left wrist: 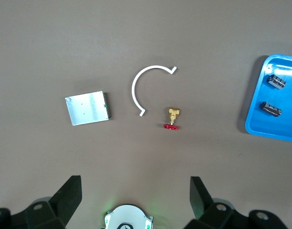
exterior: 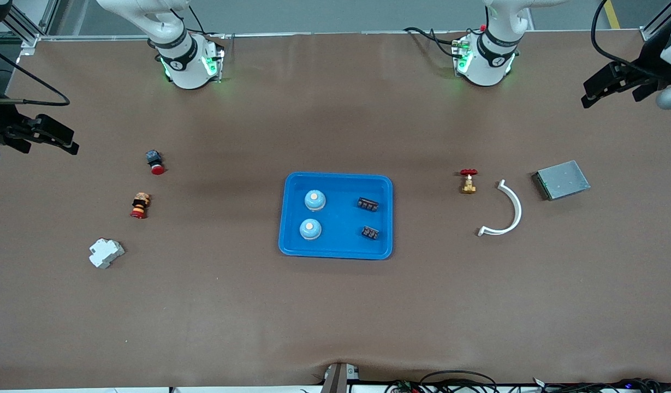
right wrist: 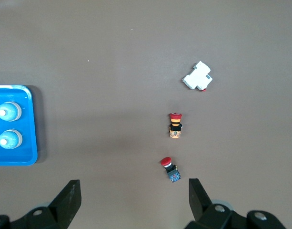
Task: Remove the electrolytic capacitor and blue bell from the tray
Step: 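Move the left gripper from rest toward the blue tray, then reach the right gripper to a bell while the left gripper reaches a capacitor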
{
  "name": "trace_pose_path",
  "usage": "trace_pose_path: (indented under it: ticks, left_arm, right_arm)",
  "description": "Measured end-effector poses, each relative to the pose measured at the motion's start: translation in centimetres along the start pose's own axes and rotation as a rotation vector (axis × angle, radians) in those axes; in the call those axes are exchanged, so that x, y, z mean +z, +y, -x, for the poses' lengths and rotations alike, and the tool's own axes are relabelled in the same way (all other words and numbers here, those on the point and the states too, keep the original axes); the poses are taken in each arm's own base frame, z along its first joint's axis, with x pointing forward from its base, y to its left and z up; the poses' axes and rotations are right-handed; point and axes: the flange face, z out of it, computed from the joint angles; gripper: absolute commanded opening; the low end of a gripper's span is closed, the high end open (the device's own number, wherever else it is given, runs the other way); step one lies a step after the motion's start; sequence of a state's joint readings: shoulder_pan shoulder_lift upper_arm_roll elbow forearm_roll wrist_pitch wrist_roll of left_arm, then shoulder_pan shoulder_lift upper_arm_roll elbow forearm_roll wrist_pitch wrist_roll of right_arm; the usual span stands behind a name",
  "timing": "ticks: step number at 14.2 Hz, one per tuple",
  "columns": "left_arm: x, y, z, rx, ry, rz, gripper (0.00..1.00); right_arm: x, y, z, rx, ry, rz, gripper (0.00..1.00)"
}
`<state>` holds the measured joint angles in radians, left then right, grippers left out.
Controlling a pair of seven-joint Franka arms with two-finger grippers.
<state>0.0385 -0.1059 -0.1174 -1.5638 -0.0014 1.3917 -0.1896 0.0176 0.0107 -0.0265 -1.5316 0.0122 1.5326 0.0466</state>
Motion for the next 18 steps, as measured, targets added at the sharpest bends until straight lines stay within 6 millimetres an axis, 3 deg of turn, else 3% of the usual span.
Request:
trace_pose_path:
  ticks: [2,7,9,11,15,18]
  left_arm:
    - [0.5,0.9,-0.3,-0.017,-0.012,-0.002,1.00]
    - [2.0,7.4,0.5,-0.105,-0.039,-0.025,1.00]
    - [2.7,8.4,0.4,-0.101,-0.055,-0.032,1.00]
    - [4.1,9.2,0.3,-0.095,-0.077,-0.041,1.00]
    - [7.1,12.9,0.7,-0.156,-0.081,-0.056,1.00]
    - [10.8,16.0,1.0,-0.212,-0.066,-0.058,1.00]
  right_arm:
    - [-0.3,0.2,0.0,0.003,0.006,0.002,1.00]
    - [-0.5,2.3,0.0,0.040,0.010,0.004,1.00]
    - [-0.5,2.9,0.0,0.051,0.009,0.004,1.00]
    - [-0.5,3.0,0.0,0.053,0.008,0.003,1.00]
    - [-0.4,2.8,0.1,0.051,-0.001,0.002,1.00]
    - [0.1,1.8,0.2,0.061,-0.017,-0.001,1.00]
